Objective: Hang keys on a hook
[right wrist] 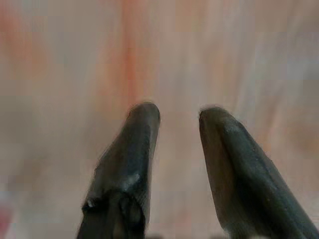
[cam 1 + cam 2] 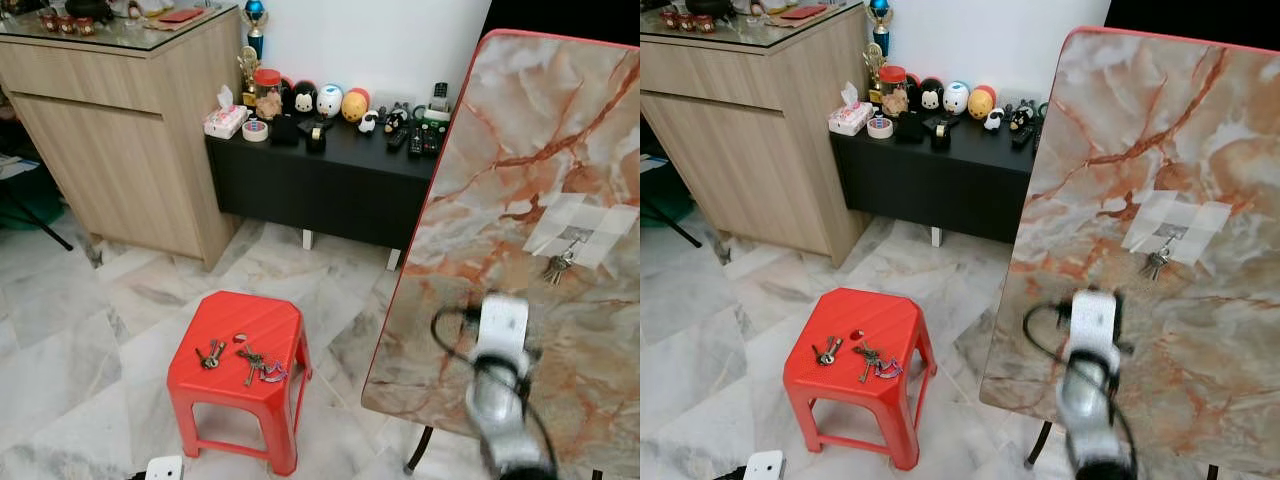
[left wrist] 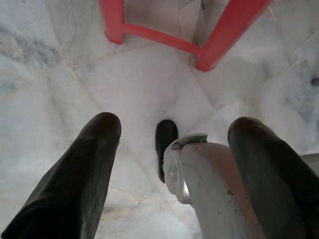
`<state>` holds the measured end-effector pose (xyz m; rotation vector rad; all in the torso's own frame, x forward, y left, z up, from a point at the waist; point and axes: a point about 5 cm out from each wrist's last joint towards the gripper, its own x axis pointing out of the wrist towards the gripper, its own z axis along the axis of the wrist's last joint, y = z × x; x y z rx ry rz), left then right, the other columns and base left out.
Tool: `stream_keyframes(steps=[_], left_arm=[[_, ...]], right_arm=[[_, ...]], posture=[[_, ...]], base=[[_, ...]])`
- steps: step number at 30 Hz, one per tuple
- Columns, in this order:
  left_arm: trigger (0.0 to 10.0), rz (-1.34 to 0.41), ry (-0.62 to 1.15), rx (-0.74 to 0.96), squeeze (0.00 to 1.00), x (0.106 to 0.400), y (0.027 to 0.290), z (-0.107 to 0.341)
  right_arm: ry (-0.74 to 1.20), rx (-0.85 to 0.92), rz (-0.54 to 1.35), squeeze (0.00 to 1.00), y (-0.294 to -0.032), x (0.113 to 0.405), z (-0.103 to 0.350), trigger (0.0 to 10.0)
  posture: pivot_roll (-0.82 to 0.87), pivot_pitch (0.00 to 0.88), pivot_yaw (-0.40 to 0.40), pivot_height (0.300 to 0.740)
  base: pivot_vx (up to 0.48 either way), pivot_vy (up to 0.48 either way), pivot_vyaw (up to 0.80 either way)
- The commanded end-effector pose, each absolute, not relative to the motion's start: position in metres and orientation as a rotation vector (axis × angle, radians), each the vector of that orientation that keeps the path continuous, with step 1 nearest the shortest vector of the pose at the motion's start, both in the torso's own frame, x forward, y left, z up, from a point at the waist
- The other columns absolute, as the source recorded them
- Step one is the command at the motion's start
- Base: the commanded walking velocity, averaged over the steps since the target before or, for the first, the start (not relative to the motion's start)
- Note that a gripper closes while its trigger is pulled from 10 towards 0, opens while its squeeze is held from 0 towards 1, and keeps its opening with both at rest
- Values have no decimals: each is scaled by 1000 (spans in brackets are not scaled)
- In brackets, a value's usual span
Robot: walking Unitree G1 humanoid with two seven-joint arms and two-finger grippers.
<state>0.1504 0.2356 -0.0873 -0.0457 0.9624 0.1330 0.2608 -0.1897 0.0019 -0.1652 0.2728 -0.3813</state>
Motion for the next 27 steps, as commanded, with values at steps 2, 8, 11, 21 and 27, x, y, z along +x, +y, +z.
stream_keyframes(steps=[2,8,11,21,27], left_arm=[[10000,132,967,-39,0,148,236,-88],[10000,132,967,-34,0,148,237,-88],[10000,123,964,-17,0,150,240,-86],[10000,111,963,4,0,155,240,-85],[10000,111,970,8,0,153,242,-85]], right_arm=[[419,-121,-364,0,-190,243,-23,10000],[534,-86,-361,0,-189,229,-40,10000],[786,28,-281,0,-180,197,-73,10000],[1000,106,-205,0,-169,160,-96,10000],[1006,157,-230,0,-173,159,-96,10000]], posture=[[3,0,-67,740],[4,0,-61,740],[-6,0,-44,740],[4,0,-44,740],[1,0,-39,740]], base=[[0,0,0],[0,0,0],[0,0,0],[0,0,0],[0,0,0]])
